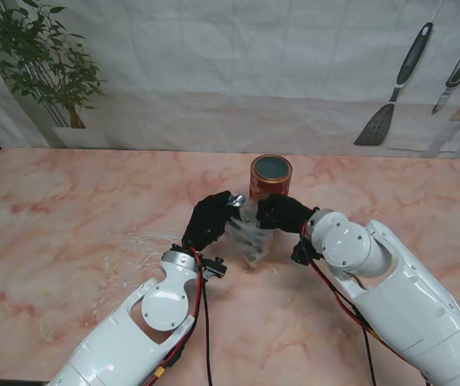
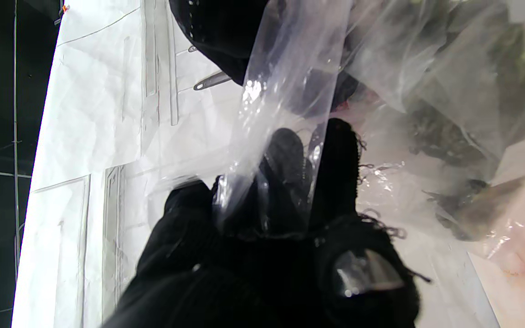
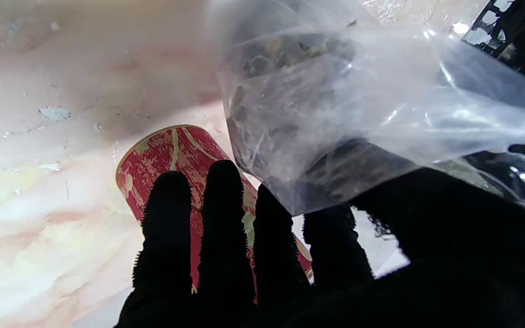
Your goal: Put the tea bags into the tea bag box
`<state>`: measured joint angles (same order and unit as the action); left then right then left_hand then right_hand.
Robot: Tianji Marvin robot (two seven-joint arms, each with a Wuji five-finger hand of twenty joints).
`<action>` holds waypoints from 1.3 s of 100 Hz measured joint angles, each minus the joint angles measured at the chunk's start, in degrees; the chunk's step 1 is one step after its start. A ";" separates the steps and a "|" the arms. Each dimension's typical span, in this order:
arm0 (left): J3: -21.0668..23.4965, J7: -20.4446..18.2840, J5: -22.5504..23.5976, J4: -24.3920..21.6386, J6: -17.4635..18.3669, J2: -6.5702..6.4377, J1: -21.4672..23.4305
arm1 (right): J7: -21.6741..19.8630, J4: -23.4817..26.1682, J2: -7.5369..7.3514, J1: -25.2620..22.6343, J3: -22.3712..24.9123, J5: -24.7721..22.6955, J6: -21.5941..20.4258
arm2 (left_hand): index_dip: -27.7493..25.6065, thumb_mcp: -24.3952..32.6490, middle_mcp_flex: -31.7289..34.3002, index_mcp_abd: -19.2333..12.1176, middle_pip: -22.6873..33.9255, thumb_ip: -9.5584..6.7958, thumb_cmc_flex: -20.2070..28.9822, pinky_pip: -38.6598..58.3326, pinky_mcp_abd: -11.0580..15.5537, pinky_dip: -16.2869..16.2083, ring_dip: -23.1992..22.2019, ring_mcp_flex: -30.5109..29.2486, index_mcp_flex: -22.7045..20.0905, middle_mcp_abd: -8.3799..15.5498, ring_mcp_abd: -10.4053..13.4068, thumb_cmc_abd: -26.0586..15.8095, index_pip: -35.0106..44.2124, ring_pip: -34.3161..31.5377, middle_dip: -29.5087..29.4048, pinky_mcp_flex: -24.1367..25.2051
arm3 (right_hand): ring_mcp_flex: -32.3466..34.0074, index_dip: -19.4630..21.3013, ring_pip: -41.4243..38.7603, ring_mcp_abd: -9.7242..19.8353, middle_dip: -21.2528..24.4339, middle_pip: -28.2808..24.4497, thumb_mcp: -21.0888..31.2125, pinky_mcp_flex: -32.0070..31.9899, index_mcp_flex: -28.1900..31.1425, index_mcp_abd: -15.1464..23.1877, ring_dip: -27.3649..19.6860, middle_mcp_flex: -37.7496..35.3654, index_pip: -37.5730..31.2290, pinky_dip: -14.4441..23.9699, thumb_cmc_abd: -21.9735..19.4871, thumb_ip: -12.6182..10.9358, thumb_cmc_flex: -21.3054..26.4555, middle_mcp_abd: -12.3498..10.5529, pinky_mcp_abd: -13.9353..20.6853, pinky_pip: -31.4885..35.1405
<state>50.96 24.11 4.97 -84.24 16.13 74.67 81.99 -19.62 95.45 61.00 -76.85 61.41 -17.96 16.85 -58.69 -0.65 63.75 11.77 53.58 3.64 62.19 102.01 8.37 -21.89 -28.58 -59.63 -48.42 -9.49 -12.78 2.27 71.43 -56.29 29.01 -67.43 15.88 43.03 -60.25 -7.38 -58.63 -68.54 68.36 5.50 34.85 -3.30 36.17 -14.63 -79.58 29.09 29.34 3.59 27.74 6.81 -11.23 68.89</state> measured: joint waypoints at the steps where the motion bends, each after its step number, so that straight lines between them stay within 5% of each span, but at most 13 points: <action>1: 0.00 -0.01 0.01 0.01 0.00 0.00 -0.01 | 0.06 0.01 0.04 -0.02 0.03 -0.06 0.01 | 0.00 0.00 0.00 0.00 0.00 0.00 0.00 0.00 0.00 0.00 0.00 0.01 0.00 0.00 0.00 0.00 0.00 0.00 0.00 0.00 | 0.00 0.00 0.00 0.00 0.00 0.00 0.00 0.01 0.00 0.00 0.00 0.00 0.00 0.00 0.00 0.00 0.00 0.00 0.00 0.00; 46: 0.03 -0.69 0.17 0.04 -0.05 -0.23 -0.05 | 4.18 2.24 1.37 -0.77 1.20 -0.24 2.74 | 0.00 0.00 -0.21 0.00 -0.12 0.00 0.00 0.00 -0.03 0.01 0.00 0.08 0.33 0.00 -0.02 -0.02 0.00 0.00 0.00 0.11 | 2.99 -0.98 1.41 -1.31 4.99 5.53 0.54 2.52 0.00 -0.02 -1.99 -2.25 -0.14 -0.01 0.11 0.04 0.00 2.60 -1.36 0.09; 130: 0.54 -0.61 0.42 -0.29 -0.01 -0.39 0.28 | 11.28 5.50 3.11 -0.33 2.40 -2.93 8.84 | -0.02 0.00 -0.22 0.00 -0.14 0.00 0.00 -0.01 -0.03 0.47 0.00 0.09 0.34 0.00 -0.03 -0.03 0.04 0.00 0.00 0.12 | 3.76 -1.41 1.27 -1.31 6.47 4.74 0.62 3.59 0.03 -0.11 -1.99 -3.03 -0.17 -0.01 0.12 0.06 0.00 1.28 -1.37 0.15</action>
<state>51.50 23.51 5.40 -84.53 16.12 74.28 82.27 -8.34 100.95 64.11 -77.17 63.81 -20.89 25.68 -58.71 -0.65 63.53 11.77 53.44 3.65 62.19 102.00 8.33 -21.42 -28.57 -59.54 -48.08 -9.49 -12.81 2.24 71.47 -56.29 29.01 -67.31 19.64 41.61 -58.97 -8.69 -52.16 -63.80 68.98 9.10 34.87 -3.40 34.18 -17.66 -79.74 29.09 29.46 3.66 27.75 8.10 -12.60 69.05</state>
